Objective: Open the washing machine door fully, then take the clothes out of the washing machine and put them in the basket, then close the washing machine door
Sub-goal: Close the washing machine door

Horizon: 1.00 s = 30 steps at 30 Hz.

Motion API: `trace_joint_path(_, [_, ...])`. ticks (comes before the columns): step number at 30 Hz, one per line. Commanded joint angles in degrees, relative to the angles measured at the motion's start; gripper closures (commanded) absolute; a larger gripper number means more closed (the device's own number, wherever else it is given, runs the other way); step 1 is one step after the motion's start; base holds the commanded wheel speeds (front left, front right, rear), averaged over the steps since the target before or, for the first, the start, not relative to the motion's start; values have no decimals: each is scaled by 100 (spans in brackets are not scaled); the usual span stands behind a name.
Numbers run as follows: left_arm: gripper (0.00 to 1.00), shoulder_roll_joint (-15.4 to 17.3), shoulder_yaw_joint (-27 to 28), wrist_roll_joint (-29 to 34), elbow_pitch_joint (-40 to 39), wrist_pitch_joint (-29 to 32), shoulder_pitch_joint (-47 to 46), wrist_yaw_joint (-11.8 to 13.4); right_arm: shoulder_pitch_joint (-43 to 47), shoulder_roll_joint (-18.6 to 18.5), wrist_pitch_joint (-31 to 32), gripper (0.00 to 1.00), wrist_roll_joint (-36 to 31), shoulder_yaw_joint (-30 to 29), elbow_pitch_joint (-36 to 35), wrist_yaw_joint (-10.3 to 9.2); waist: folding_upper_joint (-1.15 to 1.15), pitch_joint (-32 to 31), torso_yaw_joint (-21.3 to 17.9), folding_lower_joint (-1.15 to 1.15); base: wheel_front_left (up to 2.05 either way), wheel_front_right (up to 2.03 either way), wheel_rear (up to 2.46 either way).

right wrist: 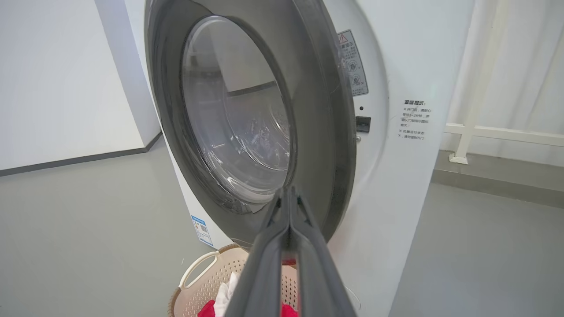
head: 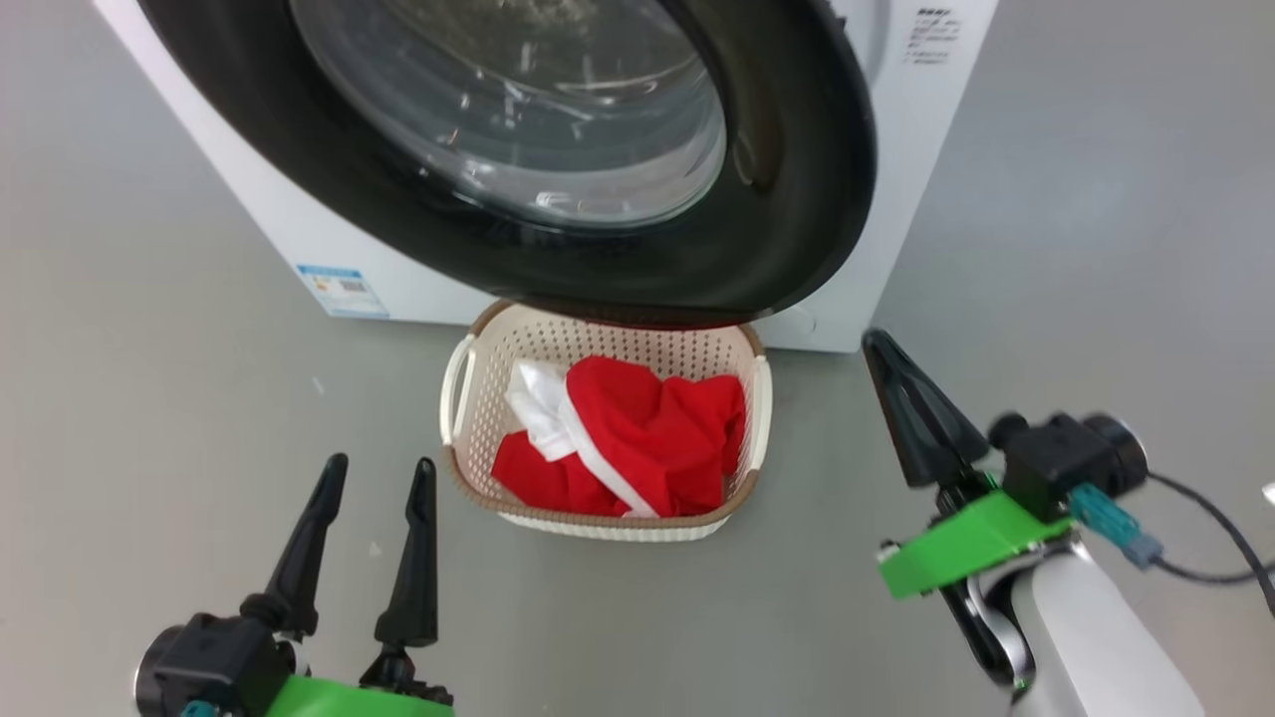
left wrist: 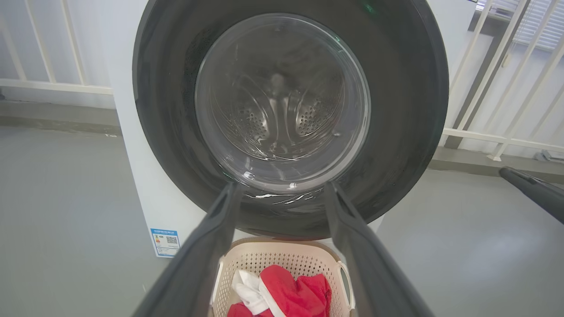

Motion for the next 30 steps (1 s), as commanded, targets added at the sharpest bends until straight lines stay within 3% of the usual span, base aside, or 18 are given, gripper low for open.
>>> trace_joint_path(1, [0,49,211,99,-86,-56,-212,-65,-276,27,-37,100,-92,180,-67,35,0,184,143,0,0,0,0])
trace_joint_path(18, [0,-220,265,368,75,-70,-678,-525,-2348,27,-37,100,-112,276,834,35,0,747,332,0,0,0,0])
trace_joint_path(30, [0,-520,219,467,96,-71,-867,-873,-3046,27,-37,100,-131,-44,1278,35,0,1030,484,0,0,0,0])
